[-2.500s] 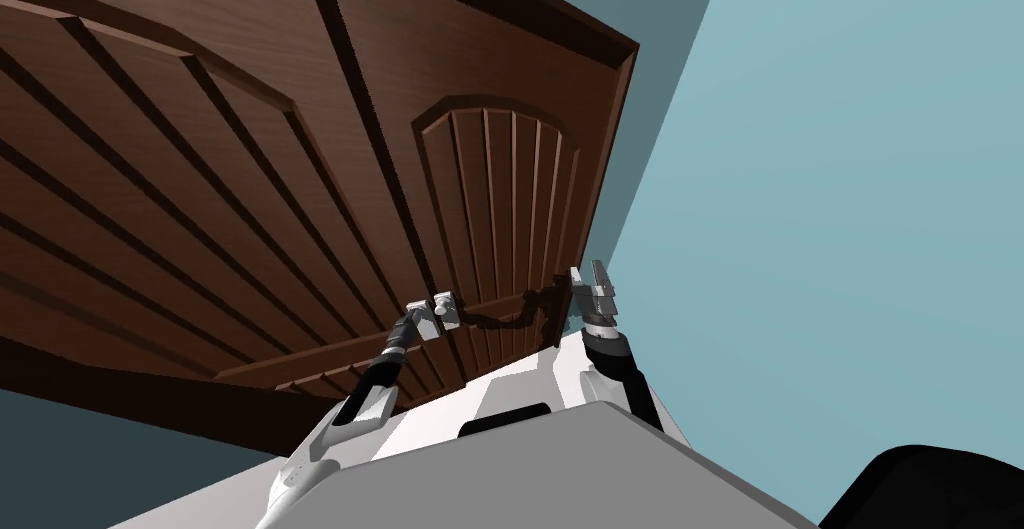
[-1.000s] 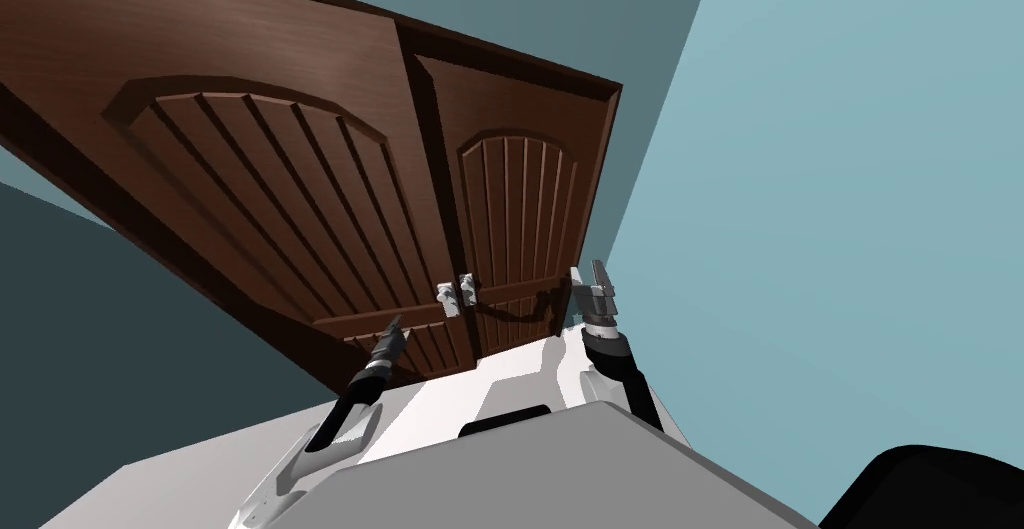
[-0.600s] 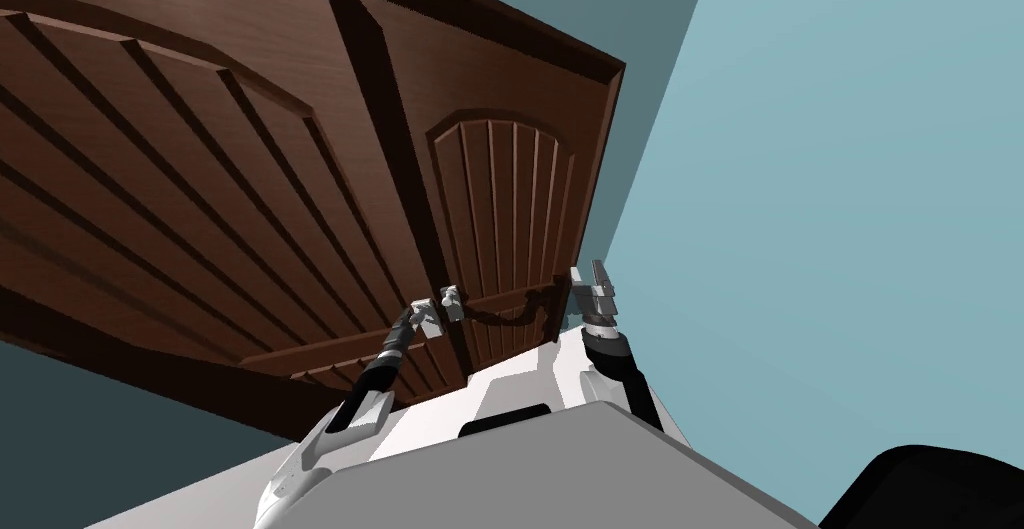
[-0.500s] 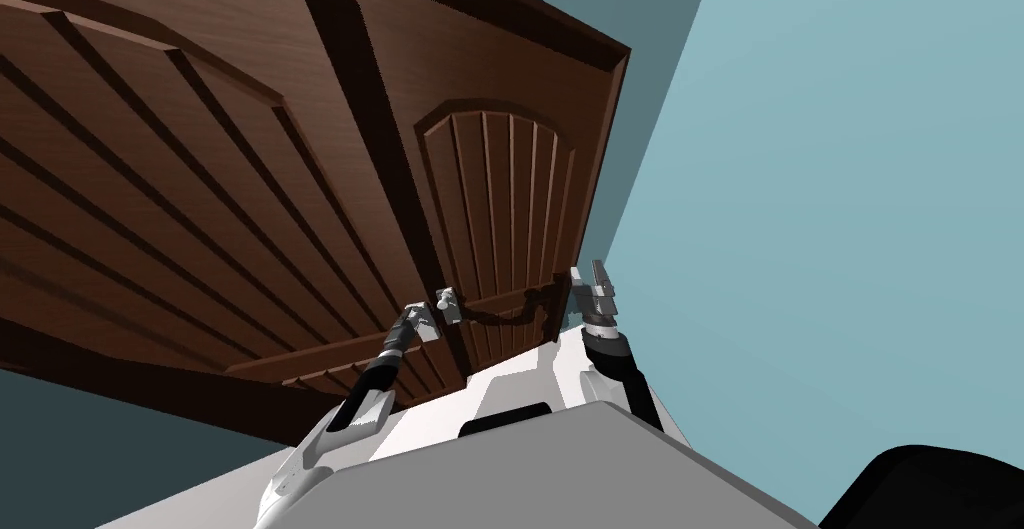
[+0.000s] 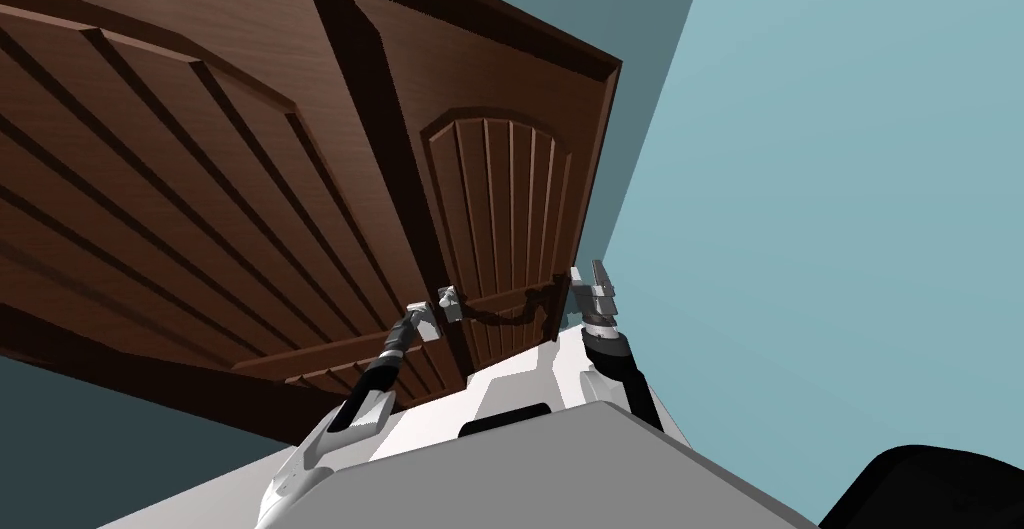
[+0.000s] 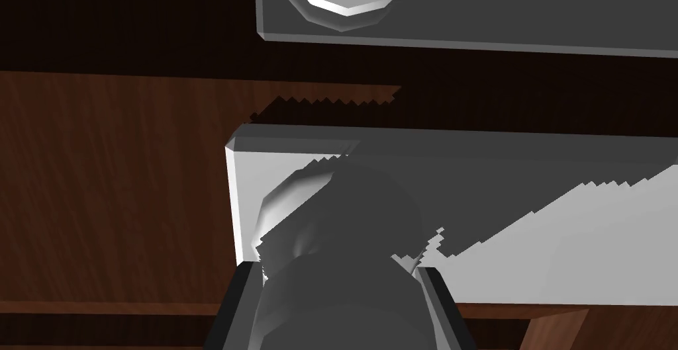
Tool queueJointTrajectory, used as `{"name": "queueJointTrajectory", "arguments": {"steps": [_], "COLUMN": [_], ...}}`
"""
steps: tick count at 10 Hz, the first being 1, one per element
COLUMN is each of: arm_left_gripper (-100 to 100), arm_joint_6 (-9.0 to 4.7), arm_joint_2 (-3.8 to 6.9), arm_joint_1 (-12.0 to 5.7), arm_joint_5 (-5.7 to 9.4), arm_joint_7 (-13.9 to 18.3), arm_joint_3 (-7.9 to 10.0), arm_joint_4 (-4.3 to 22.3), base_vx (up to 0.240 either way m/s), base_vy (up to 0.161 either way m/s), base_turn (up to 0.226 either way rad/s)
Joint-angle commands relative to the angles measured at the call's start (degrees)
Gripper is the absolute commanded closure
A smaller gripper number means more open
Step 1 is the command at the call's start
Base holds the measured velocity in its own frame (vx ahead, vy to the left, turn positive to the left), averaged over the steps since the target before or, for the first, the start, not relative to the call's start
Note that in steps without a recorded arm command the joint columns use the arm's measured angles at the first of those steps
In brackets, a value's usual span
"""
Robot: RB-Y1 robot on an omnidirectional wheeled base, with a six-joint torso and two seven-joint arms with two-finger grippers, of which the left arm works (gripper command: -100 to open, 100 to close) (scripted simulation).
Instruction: Pull the door open
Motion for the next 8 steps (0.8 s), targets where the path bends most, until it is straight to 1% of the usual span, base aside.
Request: {"name": "queueJointTrajectory", "arguments": {"steps": [1,2,4,6,7,8], "arm_left_gripper": [100,100,100,100,100,100], "arm_joint_6": [-0.04,0.00,-0.09,-0.13,-0.36,-0.51], "arm_joint_2": [0.16,0.72,1.32,1.53,2.34,2.74], "arm_joint_1": [0.04,1.05,1.77,1.99,2.76,3.08], "arm_joint_5": [0.07,0.19,0.32,0.37,0.50,0.55], "arm_joint_7": [0.04,0.21,0.49,0.60,1.14,1.46], "arm_joint_3": [0.29,0.60,0.80,0.81,0.55,0.28], "arm_joint_4": [0.01,0.34,0.43,0.43,0.24,0.07], "base_vx": [0.000,-0.109,-0.195,-0.110,-0.174,-0.197], "base_vy": [0.000,0.056,0.046,0.025,0.073,0.097], "base_turn": [0.000,0.038,0.012,0.052,0.008,-0.051]}}
